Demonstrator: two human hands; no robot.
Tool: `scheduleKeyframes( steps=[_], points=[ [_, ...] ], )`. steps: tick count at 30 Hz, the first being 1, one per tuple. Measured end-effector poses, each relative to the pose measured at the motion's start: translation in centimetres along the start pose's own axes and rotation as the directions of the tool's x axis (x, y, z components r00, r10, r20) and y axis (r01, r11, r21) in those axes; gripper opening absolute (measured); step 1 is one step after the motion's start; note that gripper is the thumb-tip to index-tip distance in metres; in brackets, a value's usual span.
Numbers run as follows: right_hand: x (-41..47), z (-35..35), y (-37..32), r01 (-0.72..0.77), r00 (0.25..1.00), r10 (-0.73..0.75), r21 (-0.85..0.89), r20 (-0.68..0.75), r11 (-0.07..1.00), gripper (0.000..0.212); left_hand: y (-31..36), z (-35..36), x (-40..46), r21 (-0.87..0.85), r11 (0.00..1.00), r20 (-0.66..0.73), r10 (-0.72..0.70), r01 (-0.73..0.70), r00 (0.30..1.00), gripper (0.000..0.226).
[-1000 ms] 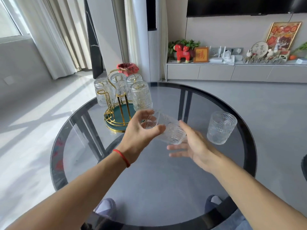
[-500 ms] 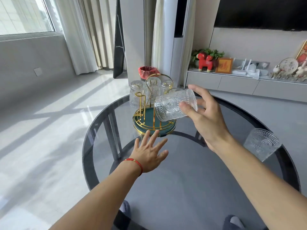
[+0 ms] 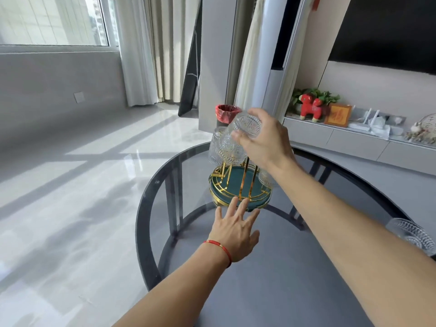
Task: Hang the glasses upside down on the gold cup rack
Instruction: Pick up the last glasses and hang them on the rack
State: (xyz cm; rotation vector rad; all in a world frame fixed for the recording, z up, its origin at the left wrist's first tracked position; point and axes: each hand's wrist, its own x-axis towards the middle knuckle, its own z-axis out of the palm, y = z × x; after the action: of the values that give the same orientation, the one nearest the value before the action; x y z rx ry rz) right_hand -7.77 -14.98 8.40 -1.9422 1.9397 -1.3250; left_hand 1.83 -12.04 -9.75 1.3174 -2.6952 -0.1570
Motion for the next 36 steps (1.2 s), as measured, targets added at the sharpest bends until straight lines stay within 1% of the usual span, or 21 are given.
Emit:
scheduleKeyframes(
  steps=[4,12,14,18,20,22,24,25,27,28,31,33,35,36],
  points=[
    [0.1,1.8,0.7,-0.009,0.999,0.012,-0.059,0.038,0.998,0.066,-0.1,-0.6,0.0,-0.028,1.000,-0.037,0.000,-0.001,0.999,0.061],
    [-0.3,4.4,1.9,0.012,0.984,0.031,-0.243,0.173,0.970,0.069,-0.1,-0.8,-0.3,-0.024,1.000,-0.012,0.015,-0.015,1.000,0.065],
    [-0.4,5.0,1.9,0.026,0.975,0.032,-0.255,0.222,0.967,0.069,-0.1,-0.8,-0.3,-0.012,1.000,-0.020,0.015,-0.016,1.000,0.067],
    [-0.6,5.1,1.7,0.040,0.961,0.026,-0.232,0.274,0.972,0.068,0.2,-1.0,-0.3,0.007,1.000,-0.044,0.009,-0.009,0.999,0.065],
    [-0.9,4.7,1.7,0.083,0.956,0.006,-0.288,0.294,0.954,0.064,0.4,-1.0,-0.3,0.016,1.000,-0.048,0.004,-0.003,0.999,0.064],
    [-1.8,4.0,1.8,0.125,0.965,-0.044,-0.304,0.260,0.945,0.057,0.5,-1.1,-0.3,0.028,1.000,-0.061,-0.001,0.002,0.998,0.063],
    [-3.6,3.0,2.5,0.169,0.976,-0.124,-0.265,0.181,0.949,0.047,0.6,-1.1,-0.3,0.029,1.000,-0.080,-0.003,0.005,0.997,0.064],
    [-4.7,2.3,3.1,0.199,0.977,-0.170,-0.274,0.128,0.941,0.043,0.8,-1.1,-0.3,0.019,1.000,-0.085,-0.004,0.006,0.996,0.064],
    [-7.4,0.9,5.1,0.232,0.971,-0.236,-0.344,0.031,0.910,0.037,1.1,-1.2,-0.3,-0.026,1.000,-0.111,-0.007,0.004,0.994,0.065],
    [-8.9,0.1,6.4,0.222,0.971,-0.240,-0.374,-0.001,0.900,0.034,1.4,-1.3,-0.4,-0.062,0.998,-0.137,-0.007,-0.001,0.991,0.065],
    [-12.9,-2.8,11.3,0.144,0.983,-0.179,-0.456,-0.036,0.878,0.036,2.5,-1.6,-0.4,-0.185,0.981,-0.232,0.017,-0.061,0.973,0.063],
    [-15.0,-5.4,14.8,0.069,0.992,-0.118,-0.570,-0.048,0.819,0.043,3.2,-1.8,-0.3,-0.264,0.959,-0.246,0.041,-0.108,0.968,0.062],
    [-16.1,-8.2,17.8,-0.061,0.994,-0.016,-0.674,-0.108,0.736,0.053,3.9,-1.9,-0.3,-0.321,0.938,-0.253,0.044,-0.126,0.967,0.061],
    [-16.3,-9.5,18.9,-0.164,0.984,0.065,-0.697,-0.166,0.698,0.058,4.2,-1.8,-0.3,-0.336,0.933,-0.256,0.038,-0.126,0.966,0.061]
  ],
)
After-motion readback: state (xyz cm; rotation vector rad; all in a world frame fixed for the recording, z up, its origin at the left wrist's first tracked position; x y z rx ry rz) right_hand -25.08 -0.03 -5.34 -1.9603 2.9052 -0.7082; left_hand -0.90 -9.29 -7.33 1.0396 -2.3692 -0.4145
